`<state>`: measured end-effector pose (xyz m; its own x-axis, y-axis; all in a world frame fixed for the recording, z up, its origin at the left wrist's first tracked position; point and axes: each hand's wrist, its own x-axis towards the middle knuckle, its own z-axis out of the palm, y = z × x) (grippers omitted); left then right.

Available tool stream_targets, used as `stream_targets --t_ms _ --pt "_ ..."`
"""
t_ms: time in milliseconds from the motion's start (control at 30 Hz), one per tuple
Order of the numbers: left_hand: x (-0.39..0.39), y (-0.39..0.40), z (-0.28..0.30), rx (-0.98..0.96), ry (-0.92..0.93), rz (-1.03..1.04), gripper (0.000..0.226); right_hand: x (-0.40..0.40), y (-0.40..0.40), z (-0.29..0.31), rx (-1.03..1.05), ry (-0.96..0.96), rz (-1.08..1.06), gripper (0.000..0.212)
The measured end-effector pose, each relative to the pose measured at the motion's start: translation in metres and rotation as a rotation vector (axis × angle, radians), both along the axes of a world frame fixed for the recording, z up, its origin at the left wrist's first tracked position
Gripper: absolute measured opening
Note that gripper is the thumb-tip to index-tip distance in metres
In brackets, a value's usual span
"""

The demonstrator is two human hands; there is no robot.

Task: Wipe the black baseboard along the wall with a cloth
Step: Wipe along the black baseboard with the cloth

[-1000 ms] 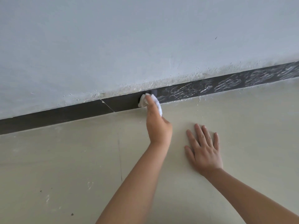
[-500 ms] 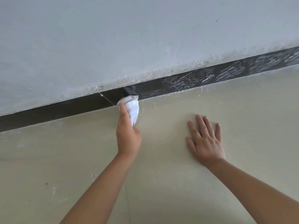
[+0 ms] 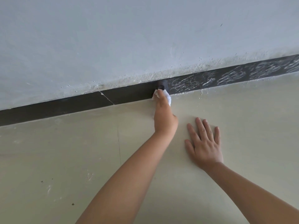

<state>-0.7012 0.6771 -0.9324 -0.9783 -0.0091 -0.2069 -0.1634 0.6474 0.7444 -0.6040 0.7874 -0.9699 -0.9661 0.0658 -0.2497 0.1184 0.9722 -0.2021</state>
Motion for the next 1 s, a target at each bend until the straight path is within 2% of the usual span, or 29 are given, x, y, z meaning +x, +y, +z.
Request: stream_targets --t_ms 167,433,633,800,900,1000 --pt "0.013 -0.017 0.006 -0.012 0.047 -0.255 0.072 0.0 0.0 0.0 -0.004 -0.003 0.007 0.078" --pt "0.035 -0.085 0.016 -0.123 0.108 0.151 0.07 0.0 -0.002 0.0 -0.022 0.006 -0.006 0.074" --pt "0.027 -0.094 0.017 -0.185 0.045 0.21 0.073 0.001 -0.002 0.001 -0.011 0.011 -0.009 0.074" --pt "0.028 -0.11 0.017 -0.207 0.126 0.16 0.074 0.001 -0.004 0.002 -0.011 0.018 -0.022 0.069" --pt "0.014 -0.098 0.011 -0.209 -0.027 0.223 0.074 0.001 -0.004 0.001 -0.007 0.029 -0.017 0.071" --pt "-0.004 -0.064 0.008 -0.056 -0.093 0.281 0.071 0.0 -0.003 0.0 -0.016 0.022 -0.019 0.073"
